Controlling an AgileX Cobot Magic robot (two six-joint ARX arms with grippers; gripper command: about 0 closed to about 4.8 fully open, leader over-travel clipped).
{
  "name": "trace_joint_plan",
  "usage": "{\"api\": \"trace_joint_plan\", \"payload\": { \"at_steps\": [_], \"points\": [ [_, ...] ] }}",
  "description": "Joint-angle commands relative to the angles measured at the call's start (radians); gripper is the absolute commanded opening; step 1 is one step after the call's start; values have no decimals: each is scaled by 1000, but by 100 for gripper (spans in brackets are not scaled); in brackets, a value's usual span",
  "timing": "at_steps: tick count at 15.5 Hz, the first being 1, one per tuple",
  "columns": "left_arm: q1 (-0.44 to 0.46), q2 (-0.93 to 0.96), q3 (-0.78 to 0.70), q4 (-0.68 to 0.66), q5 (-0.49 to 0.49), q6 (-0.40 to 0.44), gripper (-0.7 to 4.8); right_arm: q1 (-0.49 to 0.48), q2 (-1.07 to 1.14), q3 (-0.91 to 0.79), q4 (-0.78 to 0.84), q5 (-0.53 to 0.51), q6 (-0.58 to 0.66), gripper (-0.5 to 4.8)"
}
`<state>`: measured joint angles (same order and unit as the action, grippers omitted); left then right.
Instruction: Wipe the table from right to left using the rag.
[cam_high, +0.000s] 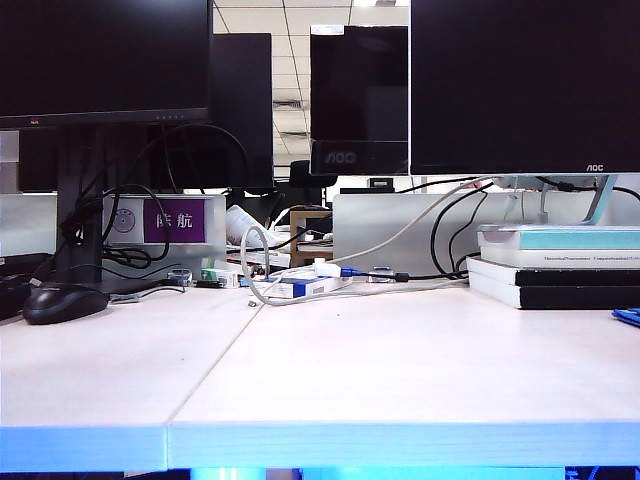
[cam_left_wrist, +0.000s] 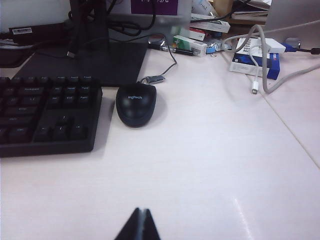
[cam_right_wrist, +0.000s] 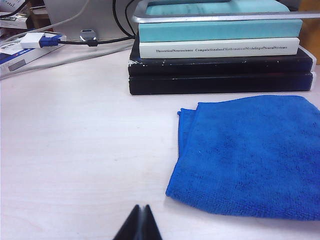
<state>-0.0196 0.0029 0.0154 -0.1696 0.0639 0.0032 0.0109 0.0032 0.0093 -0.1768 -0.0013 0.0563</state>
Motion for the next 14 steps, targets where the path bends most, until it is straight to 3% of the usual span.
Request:
{"api": "trace_joint_plan", "payload": {
  "at_steps": [1,7,12,14],
  "points": [
    [0,-2,-7,-9,2,0,-5,1,-1,-7,2,2,0,-1],
    [0,-2,1,0,-1,-45,-5,1,-1,-2,32,3,12,-1],
    [0,3,117,-9,-91,-226,-5,1,0,80,40,20,76,-1],
    [0,23,186,-8,-114,-229,-5,1,4,141,39,63,76,-1]
  ]
}}
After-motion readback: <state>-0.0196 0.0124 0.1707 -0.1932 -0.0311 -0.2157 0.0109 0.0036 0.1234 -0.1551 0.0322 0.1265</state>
